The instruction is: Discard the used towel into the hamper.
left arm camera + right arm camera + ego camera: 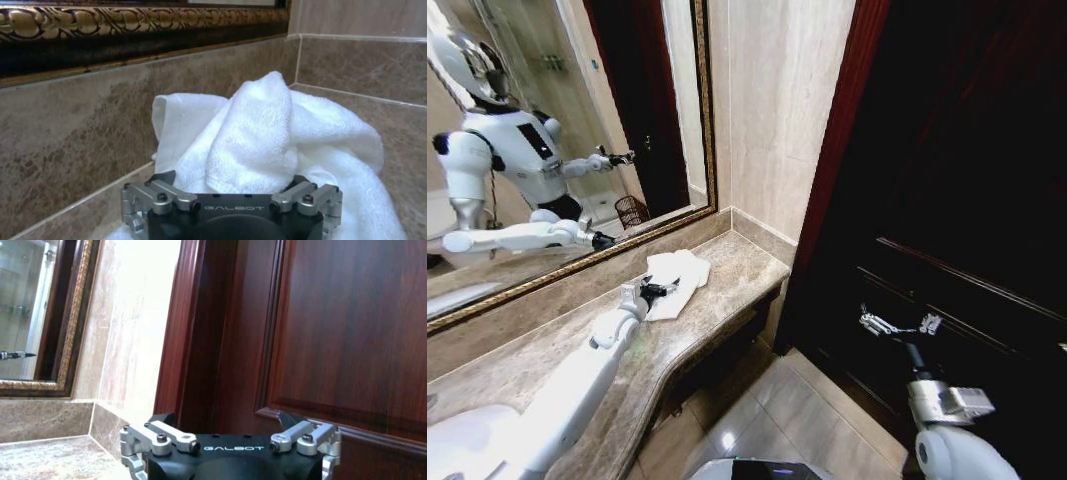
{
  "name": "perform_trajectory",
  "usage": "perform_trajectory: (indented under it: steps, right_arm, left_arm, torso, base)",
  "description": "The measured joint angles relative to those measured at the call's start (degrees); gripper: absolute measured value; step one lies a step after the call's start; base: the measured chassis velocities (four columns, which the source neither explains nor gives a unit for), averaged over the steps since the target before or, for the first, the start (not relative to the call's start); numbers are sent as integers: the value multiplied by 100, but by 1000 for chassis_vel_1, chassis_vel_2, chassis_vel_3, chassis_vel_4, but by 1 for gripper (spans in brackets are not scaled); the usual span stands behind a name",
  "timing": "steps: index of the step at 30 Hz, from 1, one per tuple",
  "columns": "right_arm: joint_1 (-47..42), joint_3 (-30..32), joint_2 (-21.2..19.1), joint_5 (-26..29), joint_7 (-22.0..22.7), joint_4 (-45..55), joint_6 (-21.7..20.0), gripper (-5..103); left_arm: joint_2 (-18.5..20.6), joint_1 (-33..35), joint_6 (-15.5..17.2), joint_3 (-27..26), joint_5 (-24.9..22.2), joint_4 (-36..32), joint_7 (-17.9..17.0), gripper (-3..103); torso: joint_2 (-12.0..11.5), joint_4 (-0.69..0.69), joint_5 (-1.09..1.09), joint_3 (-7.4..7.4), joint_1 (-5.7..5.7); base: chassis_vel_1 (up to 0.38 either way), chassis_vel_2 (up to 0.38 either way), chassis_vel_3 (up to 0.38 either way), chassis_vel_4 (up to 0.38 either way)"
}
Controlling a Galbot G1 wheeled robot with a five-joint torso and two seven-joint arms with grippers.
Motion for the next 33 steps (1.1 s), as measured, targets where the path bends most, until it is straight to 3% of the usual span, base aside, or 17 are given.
perform_trajectory:
  steps: [4, 5, 7, 8, 11, 20, 23, 29, 33]
  right_arm:
    - [-10, -26, 15, -16, 0, 21, 11, 100]
    - [-16, -28, 17, -18, 0, 38, 11, 100]
    - [-24, -28, 16, -18, 0, 49, 11, 100]
    - [-40, -21, 11, -17, 0, 68, 12, 100]
    - [-59, -7, 8, -11, 0, 81, 14, 100]
    - [-130, 19, 11, 0, -2, 144, 65, 100]
    - [-137, 20, 15, 0, -2, 151, 83, 100]
    - [-209, 23, 13, 13, -1, 197, 130, 100]
    - [-217, 10, 4, 19, -1, 216, 135, 100]
  left_arm:
    - [3, 48, -15, -23, 3, -52, 30, 98]
    - [7, 65, -22, -28, 4, -70, 38, 90]
    - [8, 70, -28, -29, 4, -72, 41, 90]
    - [12, 73, -36, -30, 4, -72, 44, 82]
    - [17, 76, -45, -30, 3, -73, 45, 79]
    - [19, 180, -192, -74, 1, -65, 80, 51]
    - [18, 211, -206, -107, 1, -79, 65, 48]
    - [29, 418, -697, -368, 63, -264, 2, 28]
    - [44, 684, -1019, -681, 202, -779, -129, 16]
  torso:
    - [0, 0, -1, 0, 0]
    - [0, 0, -1, 0, 0]
    - [0, 0, -1, 0, 0]
    - [0, 0, -1, 0, 0]
    - [0, -1, -1, 0, 0]
    - [0, -1, -1, 0, 0]
    - [0, -1, -1, 0, 0]
    - [0, -1, -3, 1, 0]
    - [0, -1, -2, 0, 0]
  base:
    - [0, 0, 0, 0]
    - [0, 0, 0, 0]
    - [0, 0, 0, 0]
    - [0, 0, 0, 0]
    - [0, 0, 0, 0]
    - [0, 0, 0, 0]
    - [0, 0, 0, 0]
    - [0, 0, 0, 0]
    - [0, 0, 0, 0]
